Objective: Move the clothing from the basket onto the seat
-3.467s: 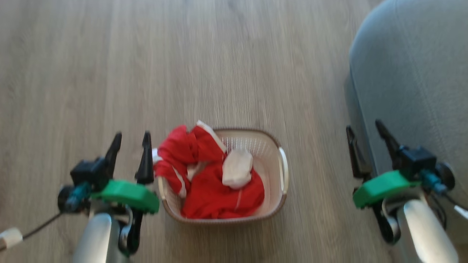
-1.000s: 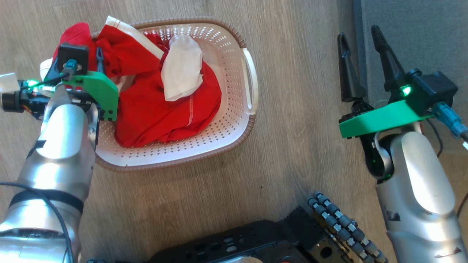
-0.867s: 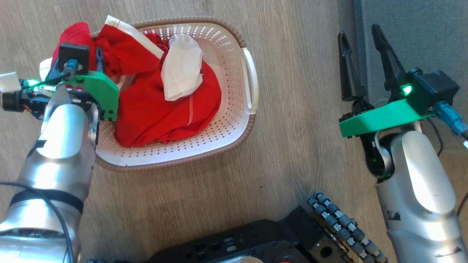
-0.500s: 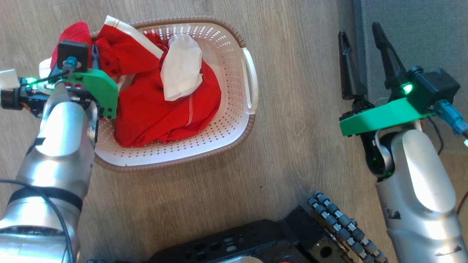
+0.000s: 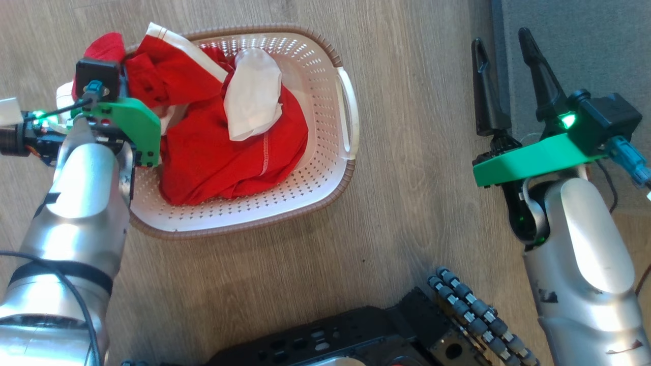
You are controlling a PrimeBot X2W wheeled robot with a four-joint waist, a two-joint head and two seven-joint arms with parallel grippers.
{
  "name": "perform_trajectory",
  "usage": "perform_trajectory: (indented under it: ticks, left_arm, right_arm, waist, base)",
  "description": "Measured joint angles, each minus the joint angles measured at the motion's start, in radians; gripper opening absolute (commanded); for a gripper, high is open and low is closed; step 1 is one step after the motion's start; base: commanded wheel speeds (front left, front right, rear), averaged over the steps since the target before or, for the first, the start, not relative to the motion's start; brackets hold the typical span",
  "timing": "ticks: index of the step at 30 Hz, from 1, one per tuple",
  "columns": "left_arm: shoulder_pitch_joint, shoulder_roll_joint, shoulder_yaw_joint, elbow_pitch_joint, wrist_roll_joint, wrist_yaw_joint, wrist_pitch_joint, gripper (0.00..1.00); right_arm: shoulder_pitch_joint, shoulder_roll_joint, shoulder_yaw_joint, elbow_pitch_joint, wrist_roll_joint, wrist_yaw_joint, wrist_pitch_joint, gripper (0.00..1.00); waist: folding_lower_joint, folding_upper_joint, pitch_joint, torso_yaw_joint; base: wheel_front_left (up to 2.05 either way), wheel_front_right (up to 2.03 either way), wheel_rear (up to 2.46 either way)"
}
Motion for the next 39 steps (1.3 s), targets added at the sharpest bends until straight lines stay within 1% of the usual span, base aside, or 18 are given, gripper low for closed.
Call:
perform_trajectory:
  ticks: [1, 2, 5, 6, 10, 13, 18, 21, 23, 26, 29, 30, 35, 39]
  left_arm:
    - [0.0, 0.0, -0.001, 0.0, -0.002, 0.0, 0.0, 0.41]
    - [0.0, 0.001, -0.001, 0.001, -0.002, 0.002, 0.0, 0.36]
    - [0.0, 0.001, -0.005, 0.002, -0.002, 0.003, -0.007, 0.18]
    - [0.0, 0.002, -0.006, 0.003, -0.004, 0.003, -0.007, 0.0]
    - [0.004, -0.002, 0.0, -0.005, -0.03, 0.002, -0.007, 0.0]
    - [0.017, -0.01, 0.019, -0.043, -0.062, -0.002, -0.007, 0.0]
    - [0.077, -0.022, 0.047, -0.109, -0.094, -0.011, -0.007, 0.0]
    - [0.154, -0.036, 0.07, -0.183, -0.116, -0.021, -0.007, 0.0]
    - [0.171, -0.04, 0.076, -0.203, -0.121, -0.025, -0.007, 0.0]
    - [0.218, -0.047, 0.09, -0.267, -0.126, -0.03, -0.007, 0.0]
    - [0.268, -0.054, 0.109, -0.325, -0.133, -0.047, -0.007, 0.0]
    - [0.306, -0.059, 0.119, -0.356, -0.136, -0.056, -0.007, 0.0]
    - [0.397, -0.067, 0.138, -0.42, -0.136, -0.083, -0.007, 0.0]
    - [0.453, -0.07, 0.145, -0.473, -0.136, -0.105, -0.007, 0.0]
  right_arm:
    - [0.0, 0.0, 0.0, 0.0, 0.0, 0.0, 0.0, 1.0]
    - [0.0, 0.0, 0.0, 0.0, 0.0, 0.0, 0.0, 1.0]
    - [0.0, 0.0, 0.0, 0.001, 0.0, 0.0, 0.0, 1.0]
    - [0.0, 0.0, 0.0, 0.001, 0.0, 0.0, 0.0, 1.0]
    - [0.001, 0.0, -0.002, 0.003, 0.0, 0.0, 0.0, 1.0]
    - [0.003, 0.0, -0.006, 0.01, 0.0, 0.0, 0.0, 1.0]
    - [0.009, 0.0, -0.01, 0.014, 0.0, 0.0, 0.0, 1.0]
    - [0.043, -0.003, -0.016, 0.02, 0.0, 0.0, 0.0, 1.0]
    - [0.052, -0.003, -0.017, 0.023, 0.0, 0.0, 0.0, 1.0]
    - [0.074, -0.007, -0.021, 0.031, -0.001, 0.0, 0.0, 1.0]
    - [0.1, -0.012, -0.029, 0.038, -0.002, 0.0, 0.0, 1.0]
    - [0.124, -0.017, -0.031, 0.046, -0.002, 0.0, 0.0, 1.0]
    - [0.196, -0.041, -0.036, 0.067, -0.011, 0.0, 0.0, 1.0]
    - [0.239, -0.048, -0.042, 0.074, -0.021, 0.0, 0.0, 1.0]
  waist:
    - [0.0, 0.0, 0.0, 0.0]
    - [0.0, 0.0, -0.001, 0.0]
    - [0.0, 0.0, -0.004, 0.0]
    - [0.0, 0.0, -0.006, 0.001]
    - [0.0, 0.0, -0.021, 0.004]
    - [0.0, 0.0, -0.038, 0.01]
    - [0.0, 0.0, -0.074, 0.021]
    - [0.0, 0.0, -0.126, 0.034]
    - [0.0, 0.0, -0.141, 0.038]
    - [0.0, 0.0, -0.192, 0.049]
    - [0.0, 0.0, -0.252, 0.061]
    - [0.0, 0.0, -0.295, 0.068]
    - [0.0, 0.0, -0.409, 0.087]
    - [-0.0001, 0.0001, -0.5, 0.1]
  base:
    - [0.0, 0.0, 0.0]
    - [0.0, 0.0, 0.0]
    - [0.0, 0.0, 0.0]
    - [0.0, 0.0, 0.0]
    - [0.0, 0.0, 0.0]
    - [0.0, 0.0, 0.0]
    - [0.0, 0.0, 0.0]
    - [0.0, 0.0, 0.0]
    - [0.0, 0.0, 0.0]
    - [0.0, 0.0, 0.0]
    - [0.0, 0.0, 0.0]
    - [0.0, 0.0, 0.0]
    - [0.0, 0.0, 0.0]
    - [0.0, 0.0, 0.0]
